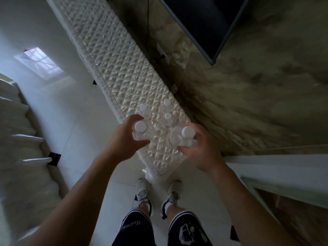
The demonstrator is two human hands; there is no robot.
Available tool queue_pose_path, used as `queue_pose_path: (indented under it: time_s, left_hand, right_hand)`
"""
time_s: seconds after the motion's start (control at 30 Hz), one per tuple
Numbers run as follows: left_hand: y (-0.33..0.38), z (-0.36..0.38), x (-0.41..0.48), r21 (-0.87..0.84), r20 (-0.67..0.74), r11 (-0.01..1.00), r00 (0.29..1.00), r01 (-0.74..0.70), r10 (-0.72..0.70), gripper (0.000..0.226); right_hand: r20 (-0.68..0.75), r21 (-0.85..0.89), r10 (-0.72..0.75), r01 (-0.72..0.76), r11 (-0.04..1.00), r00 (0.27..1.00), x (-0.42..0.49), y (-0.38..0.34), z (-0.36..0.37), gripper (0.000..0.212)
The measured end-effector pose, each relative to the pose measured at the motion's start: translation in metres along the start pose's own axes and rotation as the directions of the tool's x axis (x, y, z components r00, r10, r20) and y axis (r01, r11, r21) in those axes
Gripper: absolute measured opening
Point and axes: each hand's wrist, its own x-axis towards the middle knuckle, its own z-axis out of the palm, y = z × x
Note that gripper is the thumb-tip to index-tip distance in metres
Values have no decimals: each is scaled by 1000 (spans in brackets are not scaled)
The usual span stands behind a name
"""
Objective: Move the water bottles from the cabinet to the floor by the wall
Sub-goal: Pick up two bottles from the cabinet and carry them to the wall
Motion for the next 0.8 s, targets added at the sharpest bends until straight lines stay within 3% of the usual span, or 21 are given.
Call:
queue_pose_path:
  time_s: [0.4, 0.8]
  left_hand:
    - [59, -60, -59, -52, -176, 999, 984, -10, 1, 70]
    - [26, -128, -74, -114, -247, 993, 969, -34, 5, 67]
  right_hand:
    - [43, 16, -157, 156, 988, 987, -21, -70, -48, 64]
    - [42, -38, -194, 196, 980, 980, -10, -129, -9, 67]
